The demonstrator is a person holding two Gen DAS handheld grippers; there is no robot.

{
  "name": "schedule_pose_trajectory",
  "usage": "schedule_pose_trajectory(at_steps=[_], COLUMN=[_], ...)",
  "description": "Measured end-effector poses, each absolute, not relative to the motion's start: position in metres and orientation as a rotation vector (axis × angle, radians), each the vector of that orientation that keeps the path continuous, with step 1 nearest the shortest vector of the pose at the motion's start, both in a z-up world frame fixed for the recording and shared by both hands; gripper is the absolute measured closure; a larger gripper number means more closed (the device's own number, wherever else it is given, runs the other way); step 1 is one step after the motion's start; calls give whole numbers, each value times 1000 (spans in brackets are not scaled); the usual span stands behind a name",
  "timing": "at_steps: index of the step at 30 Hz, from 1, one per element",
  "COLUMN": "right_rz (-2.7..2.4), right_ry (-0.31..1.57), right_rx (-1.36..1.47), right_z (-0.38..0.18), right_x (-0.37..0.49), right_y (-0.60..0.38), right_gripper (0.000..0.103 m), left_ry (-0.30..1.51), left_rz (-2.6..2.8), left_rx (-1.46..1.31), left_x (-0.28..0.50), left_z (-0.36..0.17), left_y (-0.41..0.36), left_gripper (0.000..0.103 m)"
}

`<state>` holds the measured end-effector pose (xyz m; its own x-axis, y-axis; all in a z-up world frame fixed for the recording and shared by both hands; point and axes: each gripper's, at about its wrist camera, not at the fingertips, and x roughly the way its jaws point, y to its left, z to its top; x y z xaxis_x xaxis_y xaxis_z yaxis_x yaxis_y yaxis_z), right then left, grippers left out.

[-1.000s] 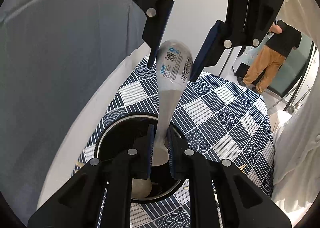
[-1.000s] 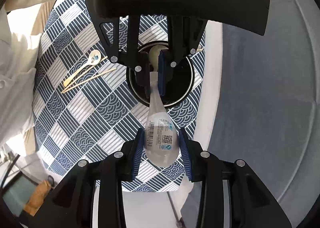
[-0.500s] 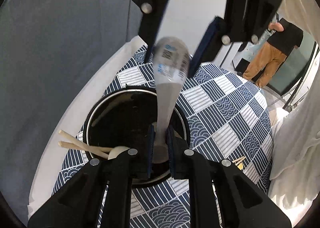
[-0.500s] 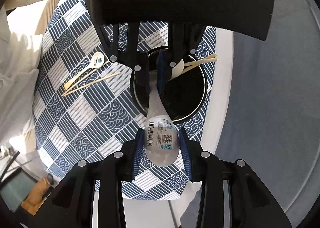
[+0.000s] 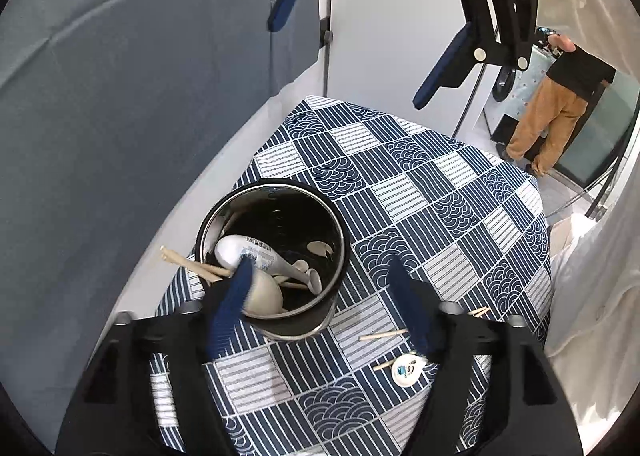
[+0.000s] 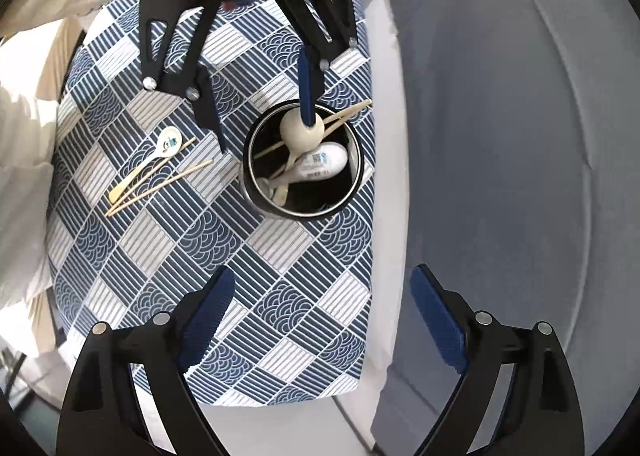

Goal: Organize utensils
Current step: 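Move both tools back down toward the blue-print spoon on the cloth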

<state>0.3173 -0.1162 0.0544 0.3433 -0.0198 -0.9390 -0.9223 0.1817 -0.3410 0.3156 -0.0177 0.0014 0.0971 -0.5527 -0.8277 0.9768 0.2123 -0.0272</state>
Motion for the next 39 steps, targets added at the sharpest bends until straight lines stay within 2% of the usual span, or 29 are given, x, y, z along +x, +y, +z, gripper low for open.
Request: schedule_pose_trajectory(at_steps=[2,3,6,8,10,12,23,28,39], right_rz=[820,811,785,768,751,737,577,482,334], right_ry=[1018,1010,993,984,968,951,815,768,714], right_rx=[-1204,-1189,-1129,-1088,-1055,-1003,-734,-625,-387], right_z=[56,59,64,66,66,68,65,49,-4], right_x=[315,311,299,291,282,272,216,192,142], right_y=[-117,-118,-122,-125,-126,-128,-146,-149,-135], right_gripper=[17,17,16,16,16,16,14,14,14], left_ry=[836,838,853,866,885,898,864,856,969], left_rz=[-1245,-1234,-1218,-1202,-1184,-1171,-1116,-1023,-895], left_rx=[646,652,669,679,685,692,690,643,415], left_x=[310,307,299,295,291,287,266,262,248], left_z=[5,7,9,8,6,3,-15,-30,-92], left_y=[-15,-12,-5,0,5,10,25,29,58], left_gripper=[27,22,20,13,13,7,6,6,6])
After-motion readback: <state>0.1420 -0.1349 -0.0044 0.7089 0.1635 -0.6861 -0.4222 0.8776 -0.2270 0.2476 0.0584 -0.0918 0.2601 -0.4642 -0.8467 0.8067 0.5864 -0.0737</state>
